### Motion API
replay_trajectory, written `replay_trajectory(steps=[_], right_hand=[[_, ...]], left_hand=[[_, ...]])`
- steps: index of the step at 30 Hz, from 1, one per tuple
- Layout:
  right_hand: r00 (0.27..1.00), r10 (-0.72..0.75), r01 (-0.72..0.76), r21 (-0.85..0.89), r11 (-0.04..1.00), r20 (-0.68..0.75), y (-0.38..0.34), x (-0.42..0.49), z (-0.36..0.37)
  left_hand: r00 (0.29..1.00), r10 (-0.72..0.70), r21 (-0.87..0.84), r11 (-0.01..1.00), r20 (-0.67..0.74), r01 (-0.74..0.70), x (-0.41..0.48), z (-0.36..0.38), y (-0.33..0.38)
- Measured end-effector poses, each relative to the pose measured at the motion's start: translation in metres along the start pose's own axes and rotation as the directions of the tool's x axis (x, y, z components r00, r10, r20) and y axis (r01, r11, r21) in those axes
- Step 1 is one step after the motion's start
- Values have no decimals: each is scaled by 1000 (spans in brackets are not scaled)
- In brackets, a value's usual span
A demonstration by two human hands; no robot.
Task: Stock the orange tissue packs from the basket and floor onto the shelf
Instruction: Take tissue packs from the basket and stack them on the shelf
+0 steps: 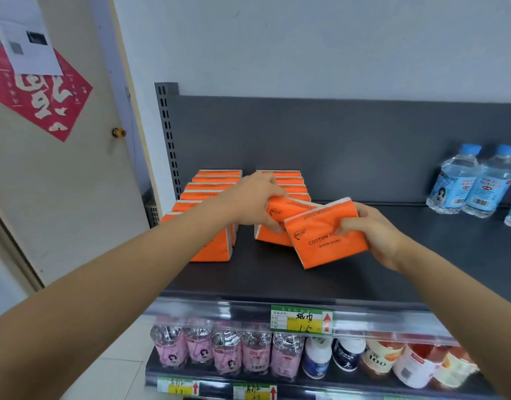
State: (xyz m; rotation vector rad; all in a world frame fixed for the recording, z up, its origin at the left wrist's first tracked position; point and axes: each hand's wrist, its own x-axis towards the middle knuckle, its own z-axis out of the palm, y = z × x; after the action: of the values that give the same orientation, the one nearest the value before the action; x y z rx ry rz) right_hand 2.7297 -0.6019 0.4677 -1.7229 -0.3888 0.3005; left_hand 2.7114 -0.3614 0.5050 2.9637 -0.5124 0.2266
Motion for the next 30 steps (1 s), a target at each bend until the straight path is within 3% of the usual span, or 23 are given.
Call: replay_trajectory(steps=[3,8,13,18,21,25,27,30], right_hand=[[998,49,-49,7,999,-36,5,-1,1],[982,115,-120,-26,992,-149,21,-1,3],[983,148,-155,-59,986,-109,9,1,28],[981,72,-107,-191,976,-182,3,3,68],[968,-21,-63,-320,945,-252,-2,-2,84],[974,-96,-53,-618,784,-205,-7,-8,94],[983,-94,-69,-794,604,-157,-14,-11,92],[983,-178,17,-961,276,-33,-29,-14,83]], left_hand=[[999,-22,184,983,-26,26,-4,-1,-1],[998,-42,24,999,54,41,-12,-2,-7],[992,-76,-17,997,102,78,-17,-5,-13],[979,-83,75,995,188,70,-22,-9,-10],[977,-79,267,963,198,24,-25,-8,-2],[986,-82,437,899,149,9,-28,-4,13],[986,-99,455,890,132,28,-31,-3,17],[983,-135,401,913,121,76,-37,-3,21]])
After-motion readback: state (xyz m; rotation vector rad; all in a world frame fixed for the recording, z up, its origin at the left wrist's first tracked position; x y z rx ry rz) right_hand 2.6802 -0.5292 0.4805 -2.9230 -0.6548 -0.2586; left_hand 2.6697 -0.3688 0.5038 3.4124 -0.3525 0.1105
